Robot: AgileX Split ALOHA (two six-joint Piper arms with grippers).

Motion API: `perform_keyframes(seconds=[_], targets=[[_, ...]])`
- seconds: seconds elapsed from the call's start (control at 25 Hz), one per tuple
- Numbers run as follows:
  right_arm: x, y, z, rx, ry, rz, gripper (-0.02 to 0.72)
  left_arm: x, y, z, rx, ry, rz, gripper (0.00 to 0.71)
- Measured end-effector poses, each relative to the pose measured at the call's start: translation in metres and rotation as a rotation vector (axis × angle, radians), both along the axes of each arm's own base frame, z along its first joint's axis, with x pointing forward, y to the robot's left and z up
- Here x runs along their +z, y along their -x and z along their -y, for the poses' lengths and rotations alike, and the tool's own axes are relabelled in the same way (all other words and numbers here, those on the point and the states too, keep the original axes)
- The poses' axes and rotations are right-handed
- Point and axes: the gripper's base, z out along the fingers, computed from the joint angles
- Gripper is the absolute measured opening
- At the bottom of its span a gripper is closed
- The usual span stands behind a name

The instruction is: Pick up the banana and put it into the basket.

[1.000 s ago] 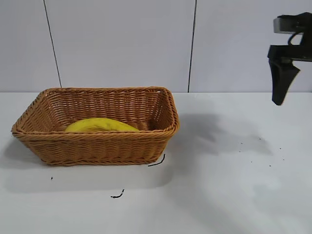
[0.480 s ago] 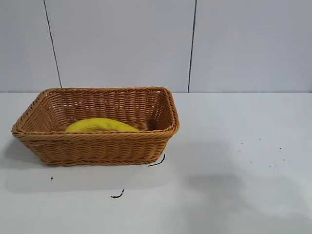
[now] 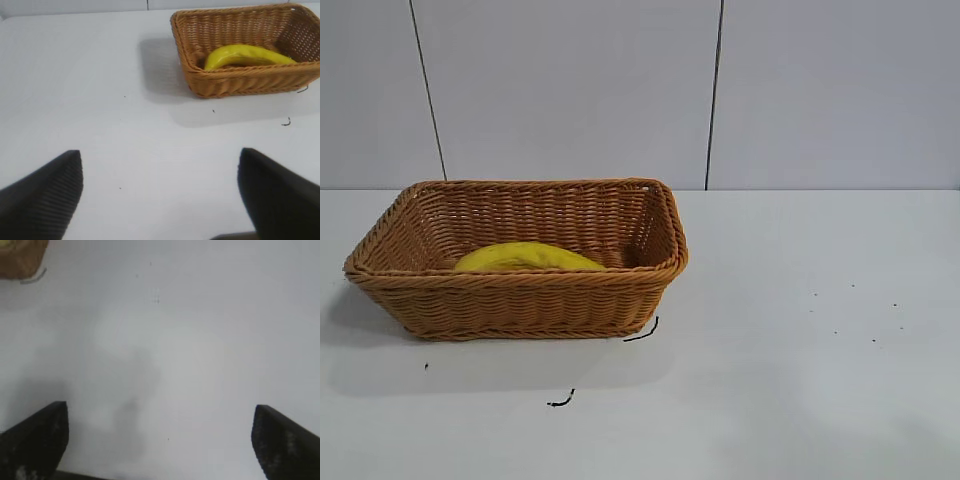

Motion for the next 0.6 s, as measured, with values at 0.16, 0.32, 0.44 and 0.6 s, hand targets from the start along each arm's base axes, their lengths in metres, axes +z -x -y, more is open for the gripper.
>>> perform_keyframes(seconds=[0.16, 0.32, 0.44, 0.6], targets=[[0.0001, 0.0009, -0.0003, 0.002, -0.003, 0.007, 0.678, 0.0000, 0.0000, 0.0000, 0.000, 0.000, 0.000, 0.635], [0.0001, 0.0009, -0.0003, 0.002, -0.002, 0.007, 0.678, 0.0000, 0.0000, 0.0000, 0.000, 0.000, 0.000, 0.635], [0.0001, 0.0009, -0.0005, 0.004, -0.005, 0.007, 0.678, 0.0000, 0.0000, 0.0000, 0.000, 0.000, 0.000, 0.635], [0.0001, 0.0009, -0.0008, 0.006, -0.008, 0.007, 0.678, 0.0000, 0.0000, 0.0000, 0.000, 0.000, 0.000, 0.635]])
